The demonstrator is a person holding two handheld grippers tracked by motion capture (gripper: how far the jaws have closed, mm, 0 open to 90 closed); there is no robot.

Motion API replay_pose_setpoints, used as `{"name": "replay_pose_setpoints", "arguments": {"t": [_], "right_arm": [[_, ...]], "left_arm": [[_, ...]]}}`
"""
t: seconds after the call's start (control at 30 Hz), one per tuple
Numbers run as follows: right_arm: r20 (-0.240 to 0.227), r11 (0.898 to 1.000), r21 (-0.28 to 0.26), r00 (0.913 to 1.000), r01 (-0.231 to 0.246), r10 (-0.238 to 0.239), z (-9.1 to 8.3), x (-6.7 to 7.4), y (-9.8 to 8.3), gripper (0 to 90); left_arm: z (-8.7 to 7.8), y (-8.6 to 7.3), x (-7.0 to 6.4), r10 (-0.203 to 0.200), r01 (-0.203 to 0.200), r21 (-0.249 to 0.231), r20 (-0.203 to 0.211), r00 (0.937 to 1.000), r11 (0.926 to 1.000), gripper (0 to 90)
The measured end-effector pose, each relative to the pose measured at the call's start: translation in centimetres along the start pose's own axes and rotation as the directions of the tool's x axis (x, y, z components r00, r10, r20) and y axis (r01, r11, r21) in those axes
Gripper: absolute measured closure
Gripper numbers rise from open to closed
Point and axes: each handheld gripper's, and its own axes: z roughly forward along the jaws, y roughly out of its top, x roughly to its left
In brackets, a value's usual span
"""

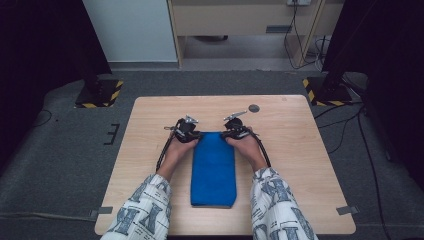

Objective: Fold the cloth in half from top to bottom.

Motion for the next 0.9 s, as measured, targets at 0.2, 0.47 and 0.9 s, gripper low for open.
{"name": "replay_pose_setpoints", "arguments": {"t": [0.2, 0.47, 0.9], "right_arm": [[-0.010, 1.000, -0.013, 0.9999, -0.003, 0.003, -0.3, 0.1, 0.0, 84.7], [-0.008, 0.998, -0.059, 0.9997, 0.021, -0.022, -2.3, 0.1, 0.4, 84.8], [-0.007, 0.990, -0.116, 0.9969, 0.077, -0.079, -5.6, -1.7, 2.4, 84.8]], "left_arm": [[-0.3, 0.1, -0.2, 0.003, -0.003, 0.016, 0.009, 1.0000, 0.9999, 85.2], [-2.4, 1.6, -1.2, 0.030, -0.030, -0.051, 0.002, 0.9995, 0.9983, 85.7], [-4.3, 4.8, -3.3, 0.071, -0.075, -0.113, -0.034, 0.9969, 0.9908, 85.9]]}}
